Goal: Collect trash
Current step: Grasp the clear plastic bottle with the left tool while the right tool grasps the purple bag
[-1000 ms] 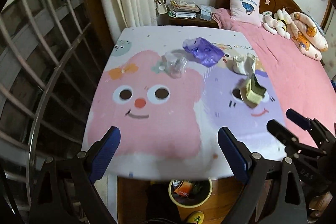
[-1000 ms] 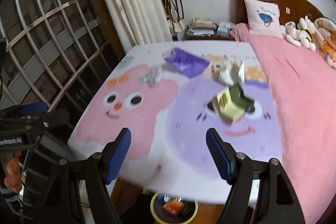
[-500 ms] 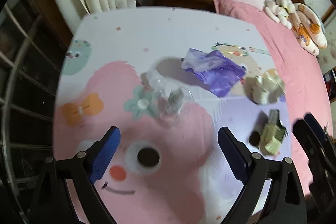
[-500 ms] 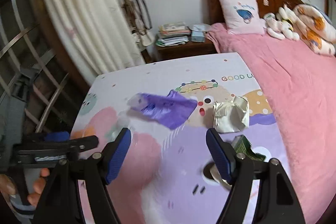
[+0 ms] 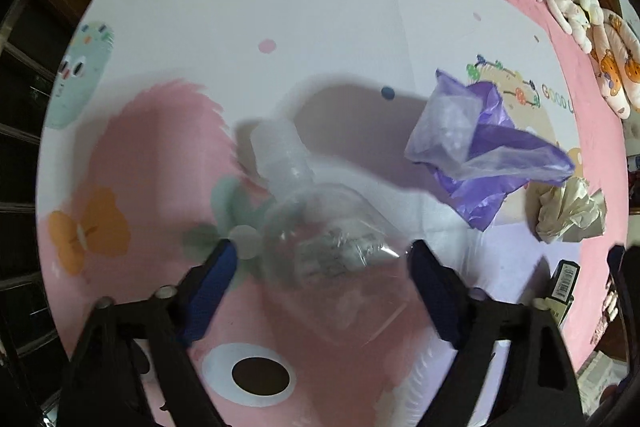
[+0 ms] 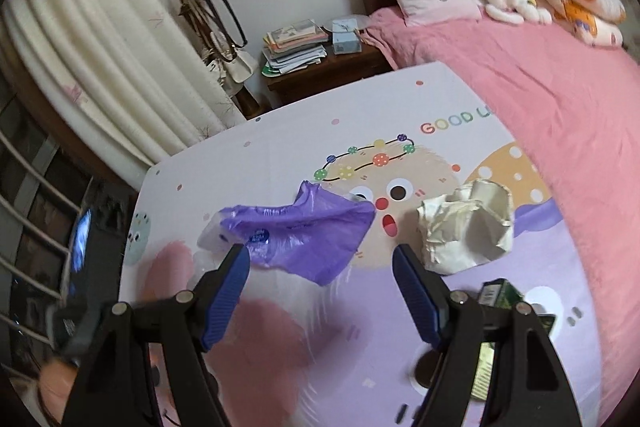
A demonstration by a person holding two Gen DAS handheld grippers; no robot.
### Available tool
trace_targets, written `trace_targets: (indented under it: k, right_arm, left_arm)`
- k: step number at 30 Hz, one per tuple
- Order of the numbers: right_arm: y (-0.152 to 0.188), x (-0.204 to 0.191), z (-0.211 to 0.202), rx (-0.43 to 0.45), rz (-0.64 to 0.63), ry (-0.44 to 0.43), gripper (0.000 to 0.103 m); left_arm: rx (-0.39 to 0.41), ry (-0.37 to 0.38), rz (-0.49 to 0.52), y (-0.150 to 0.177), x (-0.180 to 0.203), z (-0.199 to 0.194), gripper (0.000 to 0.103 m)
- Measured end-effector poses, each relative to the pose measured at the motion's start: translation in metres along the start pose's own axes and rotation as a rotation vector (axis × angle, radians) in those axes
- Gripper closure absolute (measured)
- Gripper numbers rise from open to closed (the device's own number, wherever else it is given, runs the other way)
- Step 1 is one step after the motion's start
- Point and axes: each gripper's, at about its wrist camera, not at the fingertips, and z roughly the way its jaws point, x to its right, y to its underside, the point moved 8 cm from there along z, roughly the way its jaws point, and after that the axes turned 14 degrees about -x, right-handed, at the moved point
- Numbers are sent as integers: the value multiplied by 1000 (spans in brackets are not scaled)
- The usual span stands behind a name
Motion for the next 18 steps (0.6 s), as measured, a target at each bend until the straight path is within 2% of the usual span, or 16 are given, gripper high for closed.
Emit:
trace_targets:
  k: [3, 9, 12, 18]
  right_arm:
    - [-9, 1, 14, -30, 56, -32, 29]
    - [-25, -3, 43, -94, 122, -55, 29]
    - [-30, -8, 65, -155, 145, -57, 29]
    - [-26, -21, 107, -280, 132, 8, 29]
  left_arm:
    - [-7, 21, 10, 0, -2, 5, 27]
    - [10, -17, 44, 4, -9, 6, 27]
    - [12, -16, 42, 5, -15, 7, 27]
    - [37, -17, 52, 6, -23, 3, 27]
